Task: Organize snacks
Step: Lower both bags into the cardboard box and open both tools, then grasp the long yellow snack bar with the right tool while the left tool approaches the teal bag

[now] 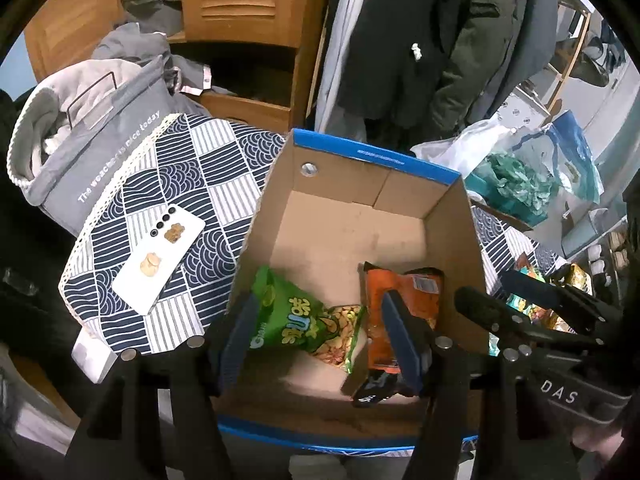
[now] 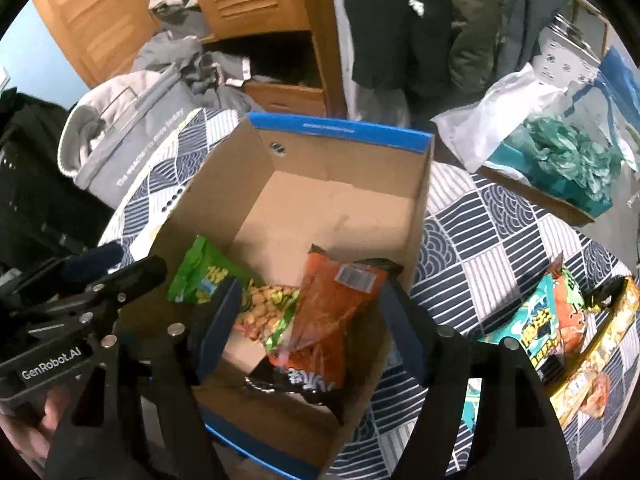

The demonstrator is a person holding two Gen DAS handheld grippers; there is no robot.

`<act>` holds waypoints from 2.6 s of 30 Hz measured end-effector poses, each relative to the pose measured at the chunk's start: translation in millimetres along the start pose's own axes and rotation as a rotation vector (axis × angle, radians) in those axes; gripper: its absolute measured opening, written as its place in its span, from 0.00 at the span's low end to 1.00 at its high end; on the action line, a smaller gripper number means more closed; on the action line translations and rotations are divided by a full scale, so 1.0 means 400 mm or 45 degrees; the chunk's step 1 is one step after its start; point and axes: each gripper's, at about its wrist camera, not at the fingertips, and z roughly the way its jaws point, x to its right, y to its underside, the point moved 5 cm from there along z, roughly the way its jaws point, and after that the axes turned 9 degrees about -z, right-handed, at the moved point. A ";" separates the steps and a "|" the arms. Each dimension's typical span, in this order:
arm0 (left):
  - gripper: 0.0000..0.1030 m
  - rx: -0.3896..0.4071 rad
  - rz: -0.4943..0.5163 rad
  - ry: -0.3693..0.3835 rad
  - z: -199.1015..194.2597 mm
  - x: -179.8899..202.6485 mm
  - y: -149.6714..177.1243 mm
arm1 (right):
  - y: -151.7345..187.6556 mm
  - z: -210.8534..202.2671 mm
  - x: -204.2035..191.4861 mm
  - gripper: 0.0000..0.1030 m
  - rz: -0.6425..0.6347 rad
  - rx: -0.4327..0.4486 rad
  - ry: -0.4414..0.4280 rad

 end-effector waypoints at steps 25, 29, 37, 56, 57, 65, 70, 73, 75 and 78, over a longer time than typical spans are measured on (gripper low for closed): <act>0.68 0.009 0.192 0.096 -0.022 0.221 0.034 | 0.104 -0.127 0.214 0.73 0.178 0.056 0.202; 0.68 0.004 0.224 0.119 -0.023 0.271 0.043 | 0.133 -0.150 0.263 0.73 0.226 0.057 0.230; 0.68 0.001 0.309 0.131 -0.022 0.356 0.067 | 0.203 -0.195 0.368 0.73 0.337 0.054 0.280; 0.72 -0.069 0.518 0.124 0.057 0.527 0.148 | 0.337 -0.237 0.566 0.73 0.508 0.009 0.465; 0.72 -0.075 0.527 0.121 0.064 0.534 0.152 | 0.344 -0.230 0.581 0.73 0.520 -0.004 0.473; 0.75 -0.123 0.579 0.115 0.130 0.591 0.178 | 0.382 -0.180 0.654 0.73 0.589 -0.062 0.492; 0.75 -0.157 0.614 0.092 0.171 0.617 0.195 | 0.385 -0.146 0.674 0.73 0.598 -0.098 0.493; 0.75 -0.174 0.608 0.099 0.191 0.628 0.197 | 0.386 -0.125 0.686 0.73 0.599 -0.121 0.497; 0.75 -0.189 0.600 0.109 0.205 0.634 0.198 | 0.389 -0.111 0.694 0.73 0.604 -0.137 0.500; 0.75 -0.212 0.594 0.115 0.230 0.640 0.199 | 0.394 -0.094 0.702 0.73 0.609 -0.156 0.499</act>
